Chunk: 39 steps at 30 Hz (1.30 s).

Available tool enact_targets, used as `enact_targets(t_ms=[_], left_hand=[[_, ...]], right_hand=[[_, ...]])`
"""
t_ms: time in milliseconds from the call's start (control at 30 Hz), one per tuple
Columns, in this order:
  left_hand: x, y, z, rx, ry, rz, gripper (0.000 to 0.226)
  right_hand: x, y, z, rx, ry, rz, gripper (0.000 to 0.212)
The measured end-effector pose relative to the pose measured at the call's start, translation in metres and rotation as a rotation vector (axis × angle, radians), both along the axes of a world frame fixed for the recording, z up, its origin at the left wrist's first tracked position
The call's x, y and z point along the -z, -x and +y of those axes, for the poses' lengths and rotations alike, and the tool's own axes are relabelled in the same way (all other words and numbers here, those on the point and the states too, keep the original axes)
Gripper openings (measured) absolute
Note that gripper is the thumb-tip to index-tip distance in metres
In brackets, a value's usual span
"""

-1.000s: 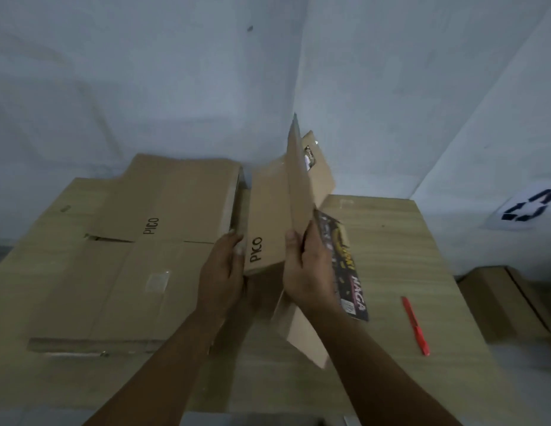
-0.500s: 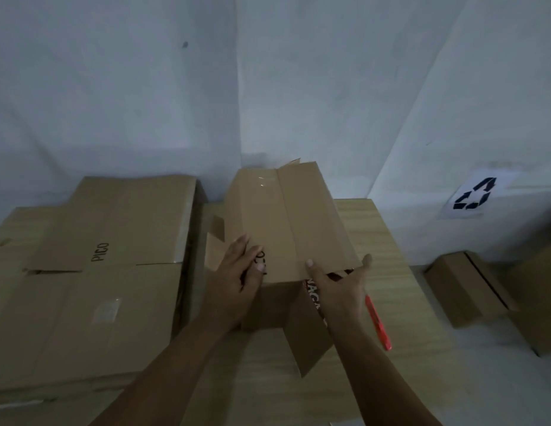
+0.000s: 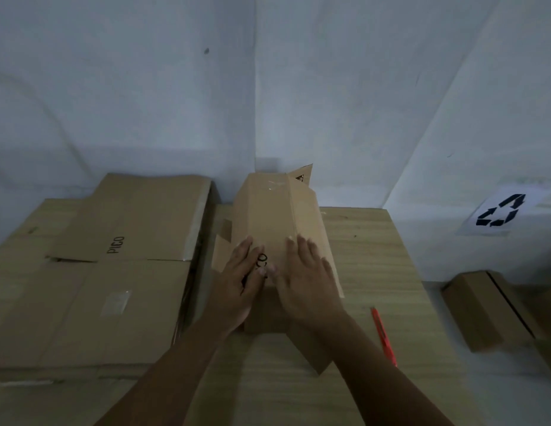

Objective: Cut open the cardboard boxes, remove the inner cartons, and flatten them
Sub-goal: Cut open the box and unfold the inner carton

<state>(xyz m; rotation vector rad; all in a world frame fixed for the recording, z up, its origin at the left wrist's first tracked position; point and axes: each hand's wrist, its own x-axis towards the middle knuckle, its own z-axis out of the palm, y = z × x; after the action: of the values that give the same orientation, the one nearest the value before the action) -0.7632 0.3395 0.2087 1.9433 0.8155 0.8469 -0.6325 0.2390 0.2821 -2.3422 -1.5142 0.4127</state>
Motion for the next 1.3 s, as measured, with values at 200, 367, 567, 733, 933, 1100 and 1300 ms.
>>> enact_targets(t_ms=[200,367,567,733,933,1100,1300], left_hand=[[0.025,0.021,-0.009,-0.07,0.242,-0.152,0.055],[0.019,0.027,-0.022,-0.257,0.439,-0.091,0.079],[-0.014,0.038,-0.014,-0.623,0.332,-0.166,0.049],[-0.053,0.04,-0.015,-0.57,-0.016,-0.455,0.057],[-0.06,0.014,-0.032,-0.008,-0.222,-0.101,0.05],[-0.022,0.008,-0.033,0.079,-0.465,0.277,0.058],[-0.025,0.011,-0.038,0.074,-0.117,0.005,0.049]], right_hand=[[0.018,0.002,0.005,-0.046,0.134,-0.105,0.085],[0.016,0.003,0.004,-0.05,0.134,-0.119,0.086],[0.018,0.005,0.005,-0.049,0.127,-0.084,0.086],[0.008,0.002,0.005,-0.049,0.026,0.25,0.073],[-0.012,-0.003,-0.008,0.234,-0.268,0.705,0.057],[-0.021,-0.017,-0.008,0.322,-0.446,0.709,0.06],[-0.021,-0.008,0.011,0.081,-0.323,0.537,0.062]])
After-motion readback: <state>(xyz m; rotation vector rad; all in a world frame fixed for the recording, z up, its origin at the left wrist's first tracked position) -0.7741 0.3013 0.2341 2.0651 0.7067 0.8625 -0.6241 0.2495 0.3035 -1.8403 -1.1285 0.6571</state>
